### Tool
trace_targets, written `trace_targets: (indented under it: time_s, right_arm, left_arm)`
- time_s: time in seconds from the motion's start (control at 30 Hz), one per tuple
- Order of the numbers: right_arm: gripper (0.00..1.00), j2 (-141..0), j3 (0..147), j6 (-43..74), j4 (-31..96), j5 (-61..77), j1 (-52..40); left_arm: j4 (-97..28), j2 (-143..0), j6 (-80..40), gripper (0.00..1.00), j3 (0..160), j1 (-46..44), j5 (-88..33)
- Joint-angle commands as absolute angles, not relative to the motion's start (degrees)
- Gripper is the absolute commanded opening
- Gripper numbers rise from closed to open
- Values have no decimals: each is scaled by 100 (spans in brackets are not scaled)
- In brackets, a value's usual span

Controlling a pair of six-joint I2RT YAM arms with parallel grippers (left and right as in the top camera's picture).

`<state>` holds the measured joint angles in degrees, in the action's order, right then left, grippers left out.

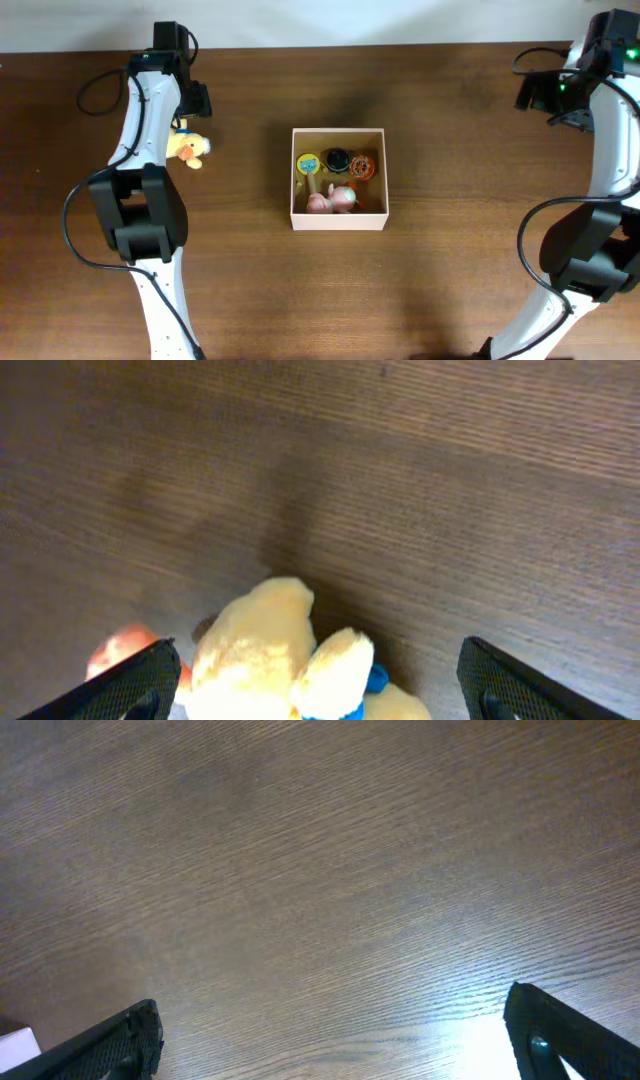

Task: Pack container
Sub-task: 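Move the left gripper to the yellow duck and grasp it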

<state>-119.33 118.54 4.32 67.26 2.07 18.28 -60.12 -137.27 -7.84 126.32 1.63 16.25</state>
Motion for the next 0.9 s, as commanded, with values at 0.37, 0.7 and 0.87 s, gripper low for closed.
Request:
trace_targets:
  time_s: [0.37,0.7,0.87]
  right_arm:
    - [99,-11974,11817,438,6709,239,1806]
    - [99,-11974,11817,436,6709,239,1806]
    - [99,-11974,11817,438,6709,237,1806]
  left_arm:
    - [-6650,-13963,-657,68,12667,167,1520]
    - [-6434,-14136,-655,65,12667,167,1520]
    - [-6434,-14289,-657,50,12667,167,1518]
